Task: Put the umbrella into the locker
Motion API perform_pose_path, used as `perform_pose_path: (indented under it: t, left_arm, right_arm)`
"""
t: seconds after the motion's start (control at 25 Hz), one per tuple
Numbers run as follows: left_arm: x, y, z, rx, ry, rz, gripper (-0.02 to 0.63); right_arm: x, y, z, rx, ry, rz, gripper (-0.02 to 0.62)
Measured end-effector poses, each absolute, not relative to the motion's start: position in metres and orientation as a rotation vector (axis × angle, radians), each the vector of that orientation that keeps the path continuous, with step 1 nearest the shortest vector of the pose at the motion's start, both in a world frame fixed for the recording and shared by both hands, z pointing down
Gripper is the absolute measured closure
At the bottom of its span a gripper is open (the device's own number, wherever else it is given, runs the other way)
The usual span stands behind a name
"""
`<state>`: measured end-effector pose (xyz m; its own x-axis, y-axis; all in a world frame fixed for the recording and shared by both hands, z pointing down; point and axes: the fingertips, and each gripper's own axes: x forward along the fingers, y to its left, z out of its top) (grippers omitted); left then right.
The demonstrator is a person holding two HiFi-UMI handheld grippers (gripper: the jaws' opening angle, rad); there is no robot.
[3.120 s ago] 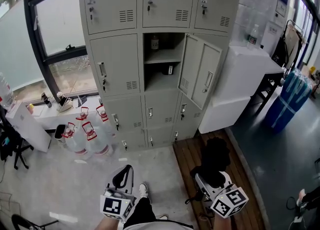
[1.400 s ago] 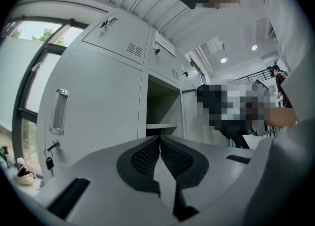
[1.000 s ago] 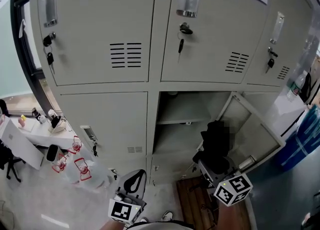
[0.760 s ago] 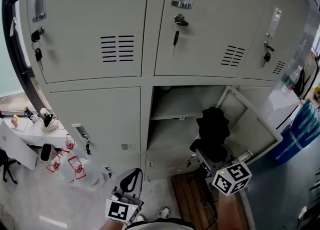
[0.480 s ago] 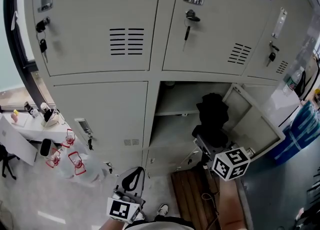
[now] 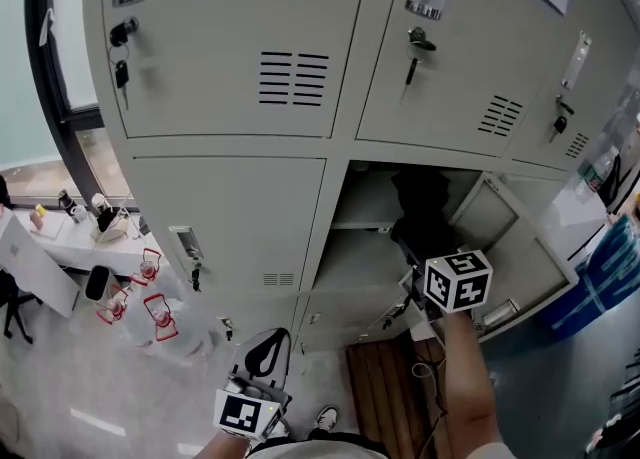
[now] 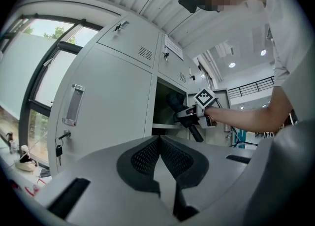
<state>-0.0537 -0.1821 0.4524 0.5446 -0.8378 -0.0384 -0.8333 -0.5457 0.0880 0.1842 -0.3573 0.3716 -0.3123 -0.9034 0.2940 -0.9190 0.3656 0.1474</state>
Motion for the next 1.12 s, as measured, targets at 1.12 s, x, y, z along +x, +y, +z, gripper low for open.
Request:
perform_pose_path:
  t: [1.12]
  left_arm:
    - [-0.057, -0.196, 0.453, 2.678, -1.449, -0.16, 0.578]
  right_arm:
    - [0.124, -0.439, 0.384, 1.318, -2.002, -0.236, 0.353]
